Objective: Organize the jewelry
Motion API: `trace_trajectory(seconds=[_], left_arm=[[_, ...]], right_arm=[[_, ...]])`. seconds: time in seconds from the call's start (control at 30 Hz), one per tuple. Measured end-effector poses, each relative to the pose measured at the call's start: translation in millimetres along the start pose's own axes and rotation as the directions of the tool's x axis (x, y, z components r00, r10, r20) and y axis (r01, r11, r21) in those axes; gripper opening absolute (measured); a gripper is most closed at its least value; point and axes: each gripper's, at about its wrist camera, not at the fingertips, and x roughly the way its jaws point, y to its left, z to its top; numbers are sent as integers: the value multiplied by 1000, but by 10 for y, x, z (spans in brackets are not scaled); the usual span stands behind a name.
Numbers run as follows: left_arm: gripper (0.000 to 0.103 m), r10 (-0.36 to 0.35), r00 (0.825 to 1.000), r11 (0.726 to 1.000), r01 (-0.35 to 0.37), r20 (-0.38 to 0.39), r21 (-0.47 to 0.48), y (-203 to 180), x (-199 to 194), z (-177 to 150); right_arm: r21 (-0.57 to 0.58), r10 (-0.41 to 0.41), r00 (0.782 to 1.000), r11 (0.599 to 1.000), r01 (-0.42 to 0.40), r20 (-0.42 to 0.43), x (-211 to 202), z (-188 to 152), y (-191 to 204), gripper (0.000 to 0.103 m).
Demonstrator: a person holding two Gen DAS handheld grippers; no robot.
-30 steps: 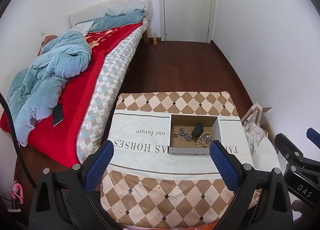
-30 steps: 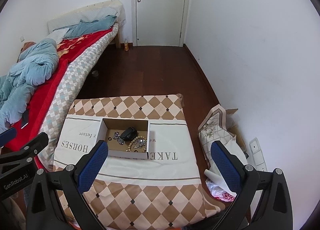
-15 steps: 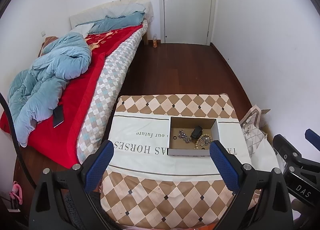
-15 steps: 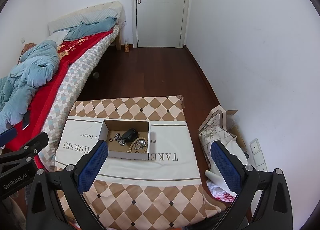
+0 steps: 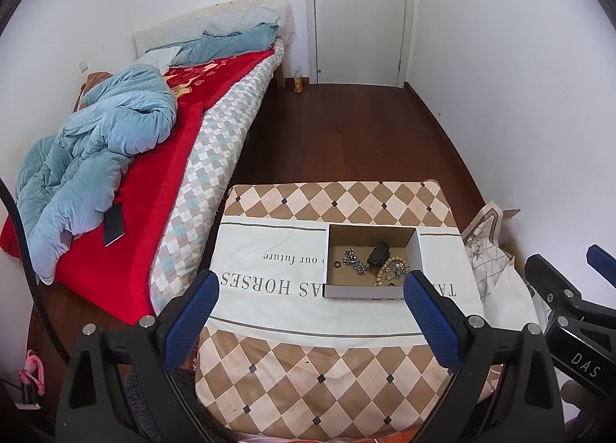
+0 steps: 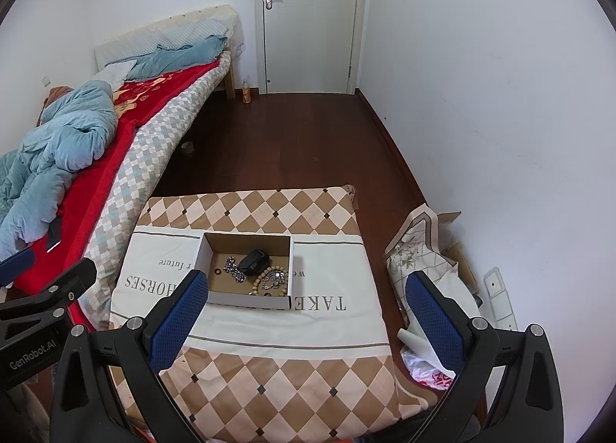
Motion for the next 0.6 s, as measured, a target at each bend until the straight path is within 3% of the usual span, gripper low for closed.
trace_trajectory(seconds=[0.6], left_arm=[[98,1,1000,1000,-1,4,4,-21,-27,3]], right_arm=[[3,4,1000,1000,-4,1,-17,0,-10,103]])
